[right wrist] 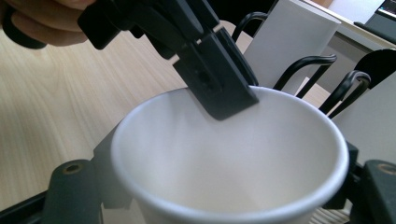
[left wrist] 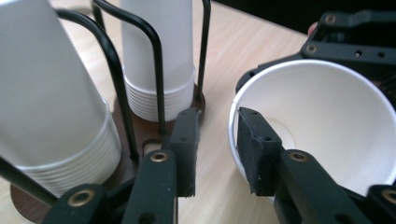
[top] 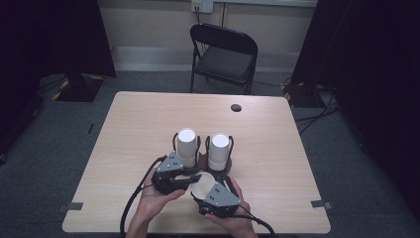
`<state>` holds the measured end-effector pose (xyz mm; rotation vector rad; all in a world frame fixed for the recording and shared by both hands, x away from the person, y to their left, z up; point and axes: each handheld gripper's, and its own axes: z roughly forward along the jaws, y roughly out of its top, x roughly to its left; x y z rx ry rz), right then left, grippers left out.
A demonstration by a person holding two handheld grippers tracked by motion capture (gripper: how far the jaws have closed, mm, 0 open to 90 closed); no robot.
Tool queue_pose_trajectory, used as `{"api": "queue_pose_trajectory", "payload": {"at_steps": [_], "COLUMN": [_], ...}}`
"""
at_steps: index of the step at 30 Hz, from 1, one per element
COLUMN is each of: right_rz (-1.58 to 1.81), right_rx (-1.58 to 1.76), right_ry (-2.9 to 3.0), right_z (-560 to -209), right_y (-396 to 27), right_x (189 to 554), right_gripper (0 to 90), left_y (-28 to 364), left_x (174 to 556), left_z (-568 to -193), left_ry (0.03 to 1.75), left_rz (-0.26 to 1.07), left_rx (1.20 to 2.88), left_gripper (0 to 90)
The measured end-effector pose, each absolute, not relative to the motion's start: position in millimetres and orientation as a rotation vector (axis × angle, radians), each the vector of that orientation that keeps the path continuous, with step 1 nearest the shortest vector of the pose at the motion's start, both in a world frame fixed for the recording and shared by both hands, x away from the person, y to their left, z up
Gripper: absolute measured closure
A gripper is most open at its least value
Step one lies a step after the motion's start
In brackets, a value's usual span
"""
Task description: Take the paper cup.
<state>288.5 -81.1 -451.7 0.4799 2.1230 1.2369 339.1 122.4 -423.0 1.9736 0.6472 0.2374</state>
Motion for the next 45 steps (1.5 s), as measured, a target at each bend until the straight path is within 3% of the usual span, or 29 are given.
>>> {"api": "queue_pose_trajectory", "payload": {"at_steps": [7, 16, 33, 45], "right_rz": [1.245, 1.264, 1.335, 1.371], "right_rx": [0.511, 0.6, 0.742, 0.815], "right_ry": [2.126, 2.117, 2.044, 1.973], "right_z": [-454, -457, -452, -443], "right_y": [-82, -92, -130, -155], "right_x": [290, 294, 299, 307], "right_gripper": [24.8, 24.8, 24.8, 24.9], "left_y": [128, 133, 155, 161], "left_x": [338, 336, 328, 318], "left_z": [-426, -433, -460, -484], "left_ry": [0.679, 0.767, 0.889, 0.943], "left_rz": [0.268, 0.345, 0.454, 0.555], "left_rx": [1.919, 1.861, 1.73, 1.663], "left_gripper": [63.1, 40.0, 16.6, 15.8]}}
